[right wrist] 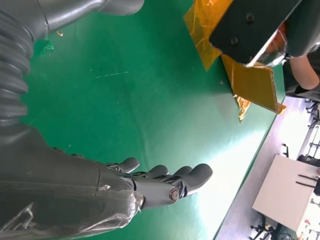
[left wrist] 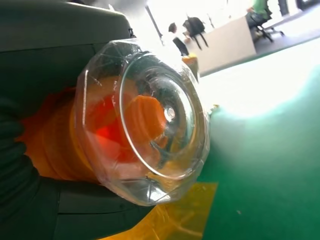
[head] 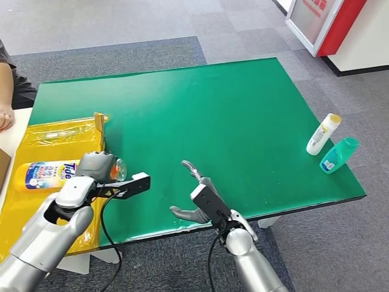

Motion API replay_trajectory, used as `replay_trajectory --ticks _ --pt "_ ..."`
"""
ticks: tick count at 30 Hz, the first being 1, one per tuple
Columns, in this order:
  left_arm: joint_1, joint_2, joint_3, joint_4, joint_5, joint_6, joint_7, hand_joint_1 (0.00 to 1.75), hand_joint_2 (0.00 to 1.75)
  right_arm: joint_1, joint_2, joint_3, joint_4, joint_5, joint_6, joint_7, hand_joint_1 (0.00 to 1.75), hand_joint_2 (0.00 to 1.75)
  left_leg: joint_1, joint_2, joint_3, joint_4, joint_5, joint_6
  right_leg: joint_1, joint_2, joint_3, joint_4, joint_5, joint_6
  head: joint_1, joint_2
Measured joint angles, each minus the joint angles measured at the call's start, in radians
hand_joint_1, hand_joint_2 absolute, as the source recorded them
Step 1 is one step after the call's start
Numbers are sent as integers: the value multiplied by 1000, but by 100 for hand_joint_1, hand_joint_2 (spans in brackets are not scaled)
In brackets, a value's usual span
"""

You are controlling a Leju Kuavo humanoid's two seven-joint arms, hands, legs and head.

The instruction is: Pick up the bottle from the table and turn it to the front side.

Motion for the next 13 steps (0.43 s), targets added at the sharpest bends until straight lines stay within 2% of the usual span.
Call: replay_trajectory --ticks 5,13 --pt "39 -59 125 30 -141 72 -34 175 175 -1 3 3 13 8 4 -1 0 175 0 0 0 0 0 0 0 0 0 0 0 0 0 0" --pt "76 -123 261 86 -198 114 -83 175 175 -4 7 10 41 9 3 -7 0 175 0 0 0 0 0 0 0 0 0 0 0 0 0 0"
